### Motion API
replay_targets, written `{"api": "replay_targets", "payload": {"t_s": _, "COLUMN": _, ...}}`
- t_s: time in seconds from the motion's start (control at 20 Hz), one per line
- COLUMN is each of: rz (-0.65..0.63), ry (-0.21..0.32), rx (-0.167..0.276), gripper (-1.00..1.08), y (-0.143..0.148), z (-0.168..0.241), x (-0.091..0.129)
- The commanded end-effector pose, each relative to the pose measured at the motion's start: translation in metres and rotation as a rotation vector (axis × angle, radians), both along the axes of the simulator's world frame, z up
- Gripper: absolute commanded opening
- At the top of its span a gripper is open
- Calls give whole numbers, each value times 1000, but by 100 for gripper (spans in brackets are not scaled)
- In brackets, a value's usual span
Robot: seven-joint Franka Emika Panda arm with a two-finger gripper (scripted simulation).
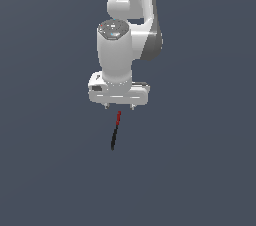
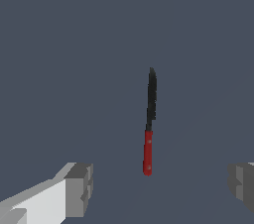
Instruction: Pick up the object and move it to a goal position.
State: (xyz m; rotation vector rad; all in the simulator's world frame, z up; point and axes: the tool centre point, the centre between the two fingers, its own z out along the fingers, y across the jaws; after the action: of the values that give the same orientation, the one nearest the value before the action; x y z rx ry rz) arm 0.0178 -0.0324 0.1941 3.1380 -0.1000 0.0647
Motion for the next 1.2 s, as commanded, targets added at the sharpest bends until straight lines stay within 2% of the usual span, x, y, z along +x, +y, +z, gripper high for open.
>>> {"api": "replay_targets", "payload": {"t_s": 0.0, "rz": 0, "ry": 0, "rx": 0, "gripper": 100, "y": 0, "z": 0, "x": 0}}
{"api": "replay_targets", "payload": {"t_s": 0.6, "rz": 53, "ry": -34, "rx": -23, "gripper": 100, "y": 6, "z": 23, "x": 6}}
{"api": "replay_targets", "payload": {"t_s": 0.85, "rz": 42, "ry": -27, "rx": -20, "gripper": 100, "y": 3, "z": 10, "x": 8}}
{"api": "replay_targets", "payload": {"t_s": 1.15, "rz": 14, "ry": -9, "rx": -12, "gripper": 100, "y": -5, "z": -29, "x": 11}}
